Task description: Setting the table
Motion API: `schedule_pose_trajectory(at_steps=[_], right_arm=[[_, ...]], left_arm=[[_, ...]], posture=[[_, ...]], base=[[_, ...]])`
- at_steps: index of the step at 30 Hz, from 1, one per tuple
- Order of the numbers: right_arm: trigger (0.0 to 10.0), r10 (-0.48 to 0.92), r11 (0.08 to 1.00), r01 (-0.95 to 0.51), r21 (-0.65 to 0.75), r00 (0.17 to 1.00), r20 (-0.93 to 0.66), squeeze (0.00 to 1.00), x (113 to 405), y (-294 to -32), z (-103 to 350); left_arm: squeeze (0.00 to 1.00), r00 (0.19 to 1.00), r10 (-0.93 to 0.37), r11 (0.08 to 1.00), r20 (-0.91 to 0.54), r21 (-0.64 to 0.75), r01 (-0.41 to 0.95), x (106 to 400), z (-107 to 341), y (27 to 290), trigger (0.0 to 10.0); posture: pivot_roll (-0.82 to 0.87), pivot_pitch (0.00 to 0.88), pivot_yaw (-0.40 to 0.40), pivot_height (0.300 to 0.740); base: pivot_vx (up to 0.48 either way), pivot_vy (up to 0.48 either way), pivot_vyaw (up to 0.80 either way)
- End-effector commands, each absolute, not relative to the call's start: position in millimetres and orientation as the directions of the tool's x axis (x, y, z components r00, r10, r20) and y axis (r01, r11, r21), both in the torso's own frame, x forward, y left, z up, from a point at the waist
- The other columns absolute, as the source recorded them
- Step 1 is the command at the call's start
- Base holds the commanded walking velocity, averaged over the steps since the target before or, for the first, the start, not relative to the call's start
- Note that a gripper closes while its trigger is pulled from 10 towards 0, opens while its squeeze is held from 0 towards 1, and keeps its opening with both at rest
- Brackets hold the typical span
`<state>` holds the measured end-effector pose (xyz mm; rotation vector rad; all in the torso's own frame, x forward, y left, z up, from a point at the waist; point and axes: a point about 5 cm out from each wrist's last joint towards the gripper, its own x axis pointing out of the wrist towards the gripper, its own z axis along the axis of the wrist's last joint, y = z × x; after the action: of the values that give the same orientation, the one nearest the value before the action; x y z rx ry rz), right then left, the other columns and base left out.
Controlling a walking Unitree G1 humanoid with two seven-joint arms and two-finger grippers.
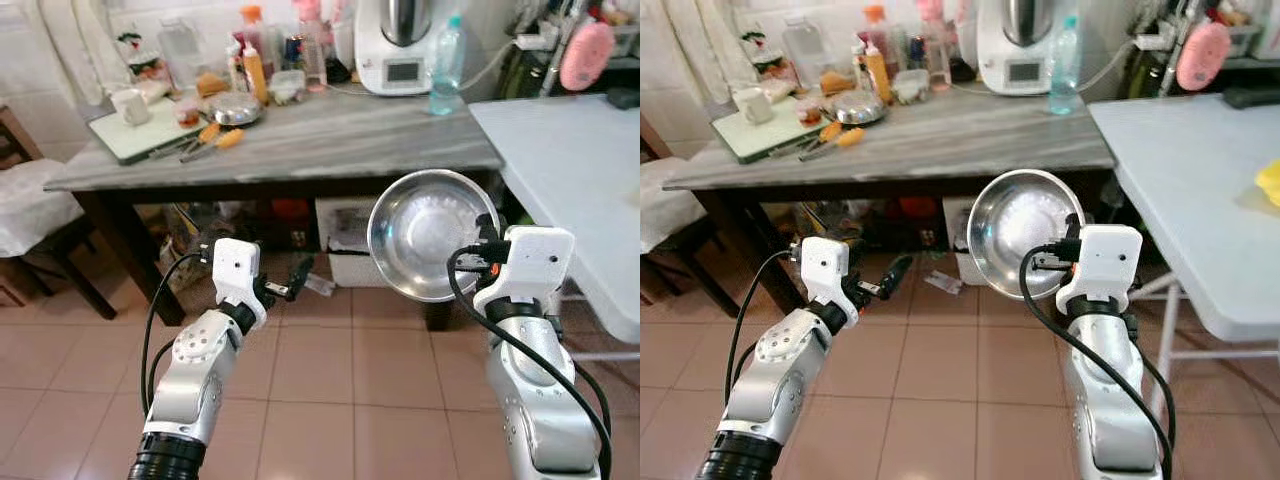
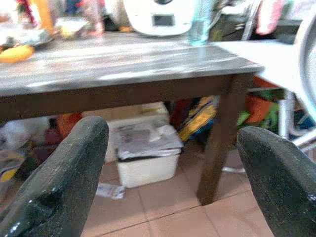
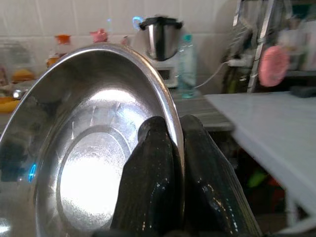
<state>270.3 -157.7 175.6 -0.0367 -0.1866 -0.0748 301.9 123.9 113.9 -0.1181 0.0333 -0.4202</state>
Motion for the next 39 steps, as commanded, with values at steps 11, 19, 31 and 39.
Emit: schedule_pose_trajectory(at_steps=[11, 19, 31, 39], right_arm=[[10.0, -0.057, 0.998, 0.063, -0.023, 0.978, 0.199, 0.0, 271.9, -155.8, 178.2], [10.0, -0.053, 0.998, 0.058, -0.022, 0.979, 0.197, 0.0, 271.4, -155.2, 177.4], [10.0, -0.053, 0.998, 0.058, -0.022, 0.978, 0.204, 0.0, 273.1, -154.8, 178.2], [10.0, -0.056, 0.998, 0.062, -0.023, 0.978, 0.199, 0.0, 273.1, -155.8, 177.0]], left_arm=[[0.0, 0.91, -0.414, 0.904, -0.005, -0.114, 0.411, 304.5, 117.4, 123.1, 10.0], [0.0, 0.907, -0.421, 0.901, -0.009, -0.115, 0.417, 304.2, 115.9, 120.8, 10.0], [0.0, 0.905, -0.425, 0.9, -0.006, -0.111, 0.422, 305.7, 117.0, 120.3, 10.0], [0.0, 0.902, -0.432, 0.897, -0.01, -0.113, 0.428, 304.9, 115.7, 118.1, 10.0]], posture=[[-0.13, 0.006, 0.085, 0.74], [-0.14, 0.003, 0.085, 0.74], [-0.14, 0.0, 0.084, 0.74], [-0.14, 0.0, 0.082, 0.74]], base=[[0.48, 0.0, 0.0], [0.48, 0.0, 0.0], [0.48, 0.0, 0.0], [0.364, 0.0, 0.0]])
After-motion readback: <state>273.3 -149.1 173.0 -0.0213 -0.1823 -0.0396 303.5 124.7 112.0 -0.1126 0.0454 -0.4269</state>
